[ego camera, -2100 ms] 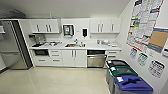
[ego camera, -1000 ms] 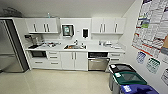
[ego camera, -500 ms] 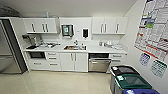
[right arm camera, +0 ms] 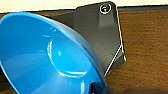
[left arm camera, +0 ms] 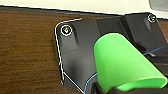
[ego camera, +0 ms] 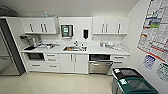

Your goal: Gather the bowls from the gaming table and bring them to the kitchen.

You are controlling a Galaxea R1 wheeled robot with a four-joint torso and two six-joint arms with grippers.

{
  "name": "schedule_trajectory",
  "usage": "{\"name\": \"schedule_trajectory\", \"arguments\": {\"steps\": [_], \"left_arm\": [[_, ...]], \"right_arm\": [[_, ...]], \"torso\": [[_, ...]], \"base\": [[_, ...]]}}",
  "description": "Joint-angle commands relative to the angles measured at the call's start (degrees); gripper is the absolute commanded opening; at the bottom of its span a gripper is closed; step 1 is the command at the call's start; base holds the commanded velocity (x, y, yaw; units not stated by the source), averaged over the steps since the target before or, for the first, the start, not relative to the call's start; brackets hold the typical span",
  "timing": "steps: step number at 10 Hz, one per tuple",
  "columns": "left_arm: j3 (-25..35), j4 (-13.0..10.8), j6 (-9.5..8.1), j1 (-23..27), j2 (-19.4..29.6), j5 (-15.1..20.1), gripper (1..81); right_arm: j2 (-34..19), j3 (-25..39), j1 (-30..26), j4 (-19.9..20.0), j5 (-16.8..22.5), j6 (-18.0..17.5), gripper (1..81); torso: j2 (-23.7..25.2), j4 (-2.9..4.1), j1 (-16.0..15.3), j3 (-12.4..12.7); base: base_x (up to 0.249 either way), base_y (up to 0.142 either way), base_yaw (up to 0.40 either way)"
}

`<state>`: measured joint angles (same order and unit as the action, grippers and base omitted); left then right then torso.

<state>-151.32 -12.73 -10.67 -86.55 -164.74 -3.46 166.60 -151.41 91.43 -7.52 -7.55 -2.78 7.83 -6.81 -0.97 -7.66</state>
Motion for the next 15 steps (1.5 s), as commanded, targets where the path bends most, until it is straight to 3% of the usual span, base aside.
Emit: {"name": "schedule_trajectory", "arguments": {"steps": [1, 15], "left_arm": [[-0.2, -0.63, 0.21, 2.92, 0.9, 2.58, 1.0], [-0.2, -0.63, 0.21, 2.92, 0.82, 2.58, 1.0]], "right_arm": [[-0.45, -0.11, -2.26, -0.39, 2.54, 0.23, 1.0], [-0.45, -0.28, -2.08, -0.39, 2.54, 0.23, 1.0]], "torso": [[0.0, 0.0, 0.0, 0.0], [-0.02, 0.0, 0.0, 0.0]], "base": [[0.166, 0.0, 0.0], [0.145, 0.0, 0.0]]}}
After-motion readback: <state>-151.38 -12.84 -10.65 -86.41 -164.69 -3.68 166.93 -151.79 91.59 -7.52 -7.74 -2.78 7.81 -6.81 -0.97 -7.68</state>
